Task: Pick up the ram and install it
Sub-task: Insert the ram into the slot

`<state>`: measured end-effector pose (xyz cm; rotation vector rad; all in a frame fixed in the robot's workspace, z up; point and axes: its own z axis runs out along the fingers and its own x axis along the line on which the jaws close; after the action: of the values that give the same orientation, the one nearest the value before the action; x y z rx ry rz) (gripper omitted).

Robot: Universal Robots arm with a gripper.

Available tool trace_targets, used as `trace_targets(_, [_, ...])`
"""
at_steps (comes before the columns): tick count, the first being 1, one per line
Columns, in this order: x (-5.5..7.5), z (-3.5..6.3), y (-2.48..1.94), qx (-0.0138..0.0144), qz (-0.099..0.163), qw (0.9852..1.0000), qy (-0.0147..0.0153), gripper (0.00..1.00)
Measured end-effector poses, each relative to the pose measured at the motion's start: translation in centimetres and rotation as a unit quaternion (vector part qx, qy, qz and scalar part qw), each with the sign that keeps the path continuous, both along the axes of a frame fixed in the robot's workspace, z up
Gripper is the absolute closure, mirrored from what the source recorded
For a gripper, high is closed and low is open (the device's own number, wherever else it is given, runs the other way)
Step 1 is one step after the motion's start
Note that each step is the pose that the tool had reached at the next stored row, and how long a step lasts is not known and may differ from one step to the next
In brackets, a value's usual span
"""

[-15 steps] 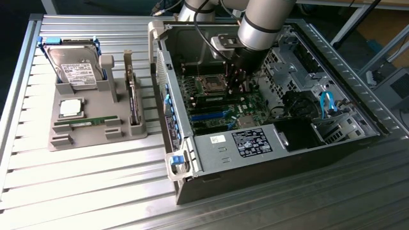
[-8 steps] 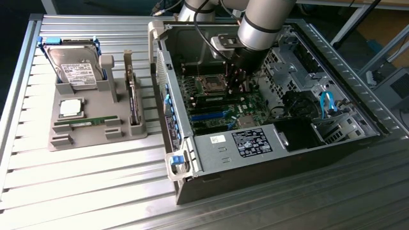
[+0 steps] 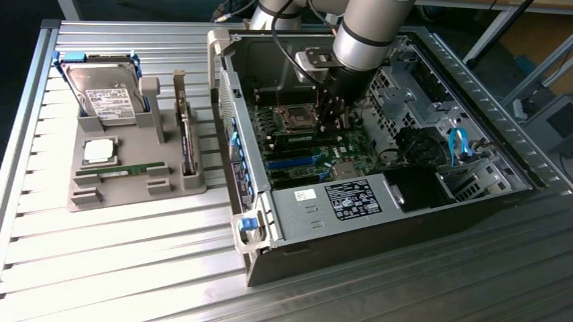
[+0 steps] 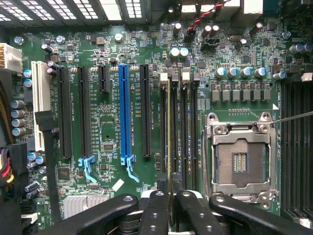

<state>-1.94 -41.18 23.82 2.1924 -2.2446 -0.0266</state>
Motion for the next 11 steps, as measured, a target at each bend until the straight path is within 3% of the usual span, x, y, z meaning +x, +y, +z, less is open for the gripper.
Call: trace_targets(11, [0.07,-0.04,0.01,0.0,0.001,1.0,0.0,0.87])
